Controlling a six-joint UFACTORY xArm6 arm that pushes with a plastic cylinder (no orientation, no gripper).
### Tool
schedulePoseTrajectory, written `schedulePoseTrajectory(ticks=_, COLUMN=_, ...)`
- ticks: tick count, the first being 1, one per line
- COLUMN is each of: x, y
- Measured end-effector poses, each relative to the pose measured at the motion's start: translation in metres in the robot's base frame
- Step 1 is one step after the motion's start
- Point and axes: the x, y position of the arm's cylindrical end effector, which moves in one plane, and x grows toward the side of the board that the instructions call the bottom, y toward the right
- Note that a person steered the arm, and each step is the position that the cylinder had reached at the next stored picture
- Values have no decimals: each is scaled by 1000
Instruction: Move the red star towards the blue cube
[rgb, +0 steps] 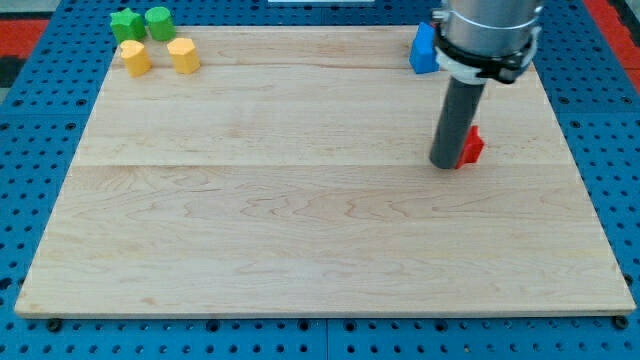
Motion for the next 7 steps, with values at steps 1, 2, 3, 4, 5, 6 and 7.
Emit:
schedulePoseTrajectory(ticks=1, x=0, y=13)
schedulePoseTrajectory(ticks=2, x=5, y=21)
schedulePoseTrajectory(ticks=3, x=4, y=23)
schedulePoseTrajectory(ticks=4, x=-34, y=23)
schedulePoseTrajectory(ticks=5, x=-65, y=23)
schedulePoseTrajectory(ticks=6, x=-27, y=4)
schedulePoseTrajectory(ticks=7, x=3, y=25)
